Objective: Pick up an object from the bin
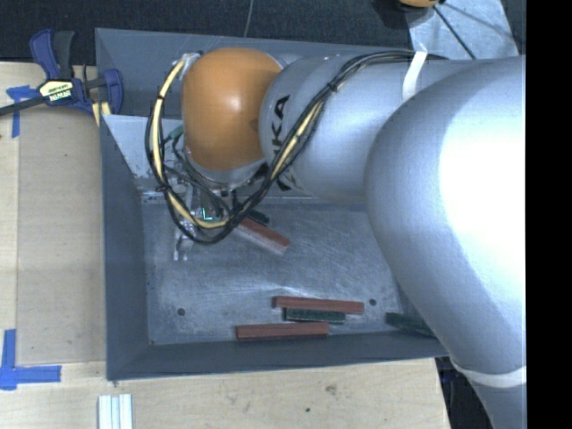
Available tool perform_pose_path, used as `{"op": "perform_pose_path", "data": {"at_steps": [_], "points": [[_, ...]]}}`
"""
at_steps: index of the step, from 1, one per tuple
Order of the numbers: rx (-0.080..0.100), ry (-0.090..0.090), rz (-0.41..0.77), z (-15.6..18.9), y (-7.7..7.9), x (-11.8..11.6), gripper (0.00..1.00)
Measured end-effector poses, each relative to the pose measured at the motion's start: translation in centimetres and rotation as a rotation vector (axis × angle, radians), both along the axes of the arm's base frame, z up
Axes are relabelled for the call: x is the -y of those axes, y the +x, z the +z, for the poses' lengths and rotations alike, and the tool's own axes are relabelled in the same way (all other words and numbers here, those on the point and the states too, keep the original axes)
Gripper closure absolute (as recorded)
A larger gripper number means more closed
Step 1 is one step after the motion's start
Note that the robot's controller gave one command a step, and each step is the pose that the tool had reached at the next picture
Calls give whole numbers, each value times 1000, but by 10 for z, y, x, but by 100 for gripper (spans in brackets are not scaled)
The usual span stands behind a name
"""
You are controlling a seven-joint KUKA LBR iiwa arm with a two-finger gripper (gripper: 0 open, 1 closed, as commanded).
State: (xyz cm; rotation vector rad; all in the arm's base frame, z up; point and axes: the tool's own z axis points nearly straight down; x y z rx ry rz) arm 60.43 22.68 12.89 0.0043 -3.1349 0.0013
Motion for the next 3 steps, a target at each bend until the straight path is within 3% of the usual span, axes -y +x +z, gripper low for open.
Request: {"op": "perform_pose_path", "data": {"at_steps": [1,2,3], "points": [[8,2,-2,5,2,1,0],[24,6,81,-53,7,32,100],[24,6,80,-53,7,32,100]]}}
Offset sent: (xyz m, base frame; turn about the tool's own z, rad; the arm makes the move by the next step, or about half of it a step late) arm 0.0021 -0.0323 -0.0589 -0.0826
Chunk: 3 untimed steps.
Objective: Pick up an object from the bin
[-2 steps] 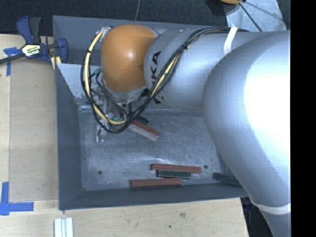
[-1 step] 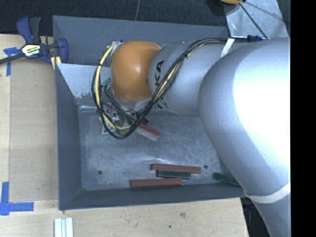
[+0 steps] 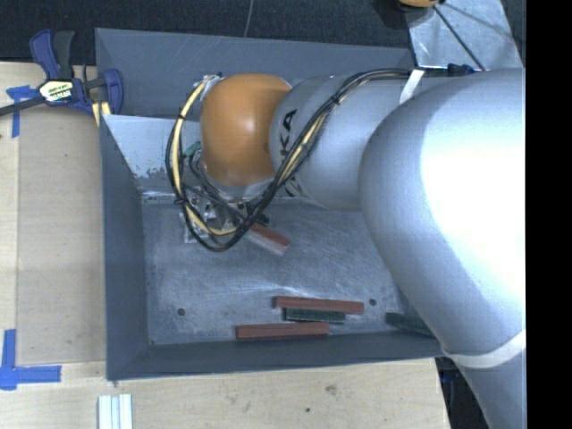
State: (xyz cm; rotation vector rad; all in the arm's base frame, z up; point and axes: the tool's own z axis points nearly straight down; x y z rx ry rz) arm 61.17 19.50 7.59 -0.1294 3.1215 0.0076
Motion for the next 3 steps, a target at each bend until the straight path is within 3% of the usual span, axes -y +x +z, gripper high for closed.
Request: {"op": "perform_pose_path", "data": {"at_steps": [1,2,3], "points": [[-13,-3,97,7,-1,18,100],[-16,-7,148,33,-27,98,100],[-15,-10,-3,65,-33,85,100]]}}
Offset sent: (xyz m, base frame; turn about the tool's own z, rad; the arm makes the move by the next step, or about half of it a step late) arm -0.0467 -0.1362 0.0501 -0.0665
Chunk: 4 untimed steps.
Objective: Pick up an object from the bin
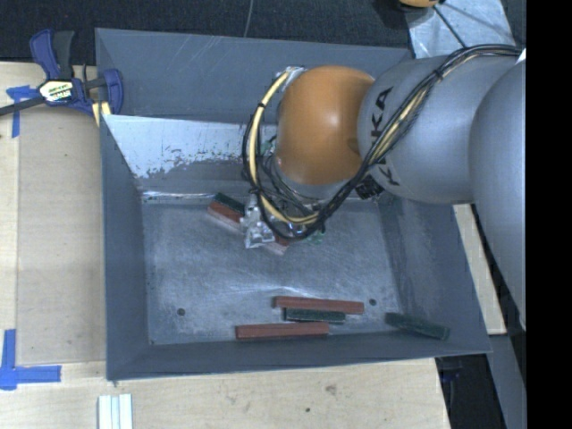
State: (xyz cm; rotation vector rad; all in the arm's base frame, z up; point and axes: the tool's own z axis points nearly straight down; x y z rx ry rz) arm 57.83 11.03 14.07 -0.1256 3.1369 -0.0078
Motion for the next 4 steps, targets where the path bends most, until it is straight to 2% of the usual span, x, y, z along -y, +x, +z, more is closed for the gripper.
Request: {"op": "perform_pose_path", "data": {"at_steps": [1,2,3,4], "points": [[0,6,82,32,3,-23,100],[-3,5,333,62,-16,-1,100],[-1,4,333,69,-21,4,100],[1,6,163,79,-23,-14,100]]}}
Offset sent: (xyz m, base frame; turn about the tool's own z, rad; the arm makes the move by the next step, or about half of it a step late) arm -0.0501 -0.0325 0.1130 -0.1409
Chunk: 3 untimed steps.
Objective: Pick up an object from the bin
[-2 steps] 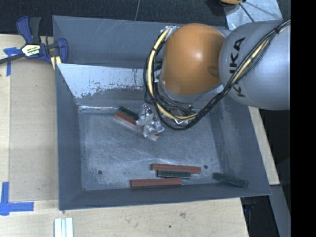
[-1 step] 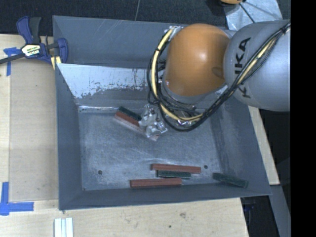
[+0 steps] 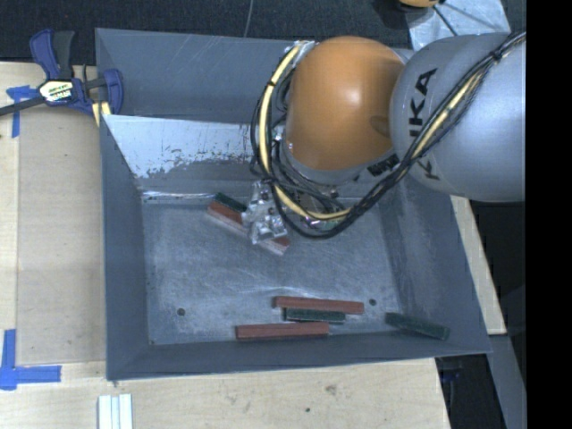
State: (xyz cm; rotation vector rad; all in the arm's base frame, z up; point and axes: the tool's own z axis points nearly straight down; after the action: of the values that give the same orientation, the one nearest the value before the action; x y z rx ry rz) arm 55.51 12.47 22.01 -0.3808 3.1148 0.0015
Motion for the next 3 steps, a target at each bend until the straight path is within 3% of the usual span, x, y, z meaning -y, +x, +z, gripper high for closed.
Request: {"op": "perform_pose_path", "data": {"at_steps": [1,2,3], "points": [[-1,-1,315,-50,-8,11,0],[0,-1,314,-49,-8,11,0],[5,-1,340,-92,14,62,0]]}}
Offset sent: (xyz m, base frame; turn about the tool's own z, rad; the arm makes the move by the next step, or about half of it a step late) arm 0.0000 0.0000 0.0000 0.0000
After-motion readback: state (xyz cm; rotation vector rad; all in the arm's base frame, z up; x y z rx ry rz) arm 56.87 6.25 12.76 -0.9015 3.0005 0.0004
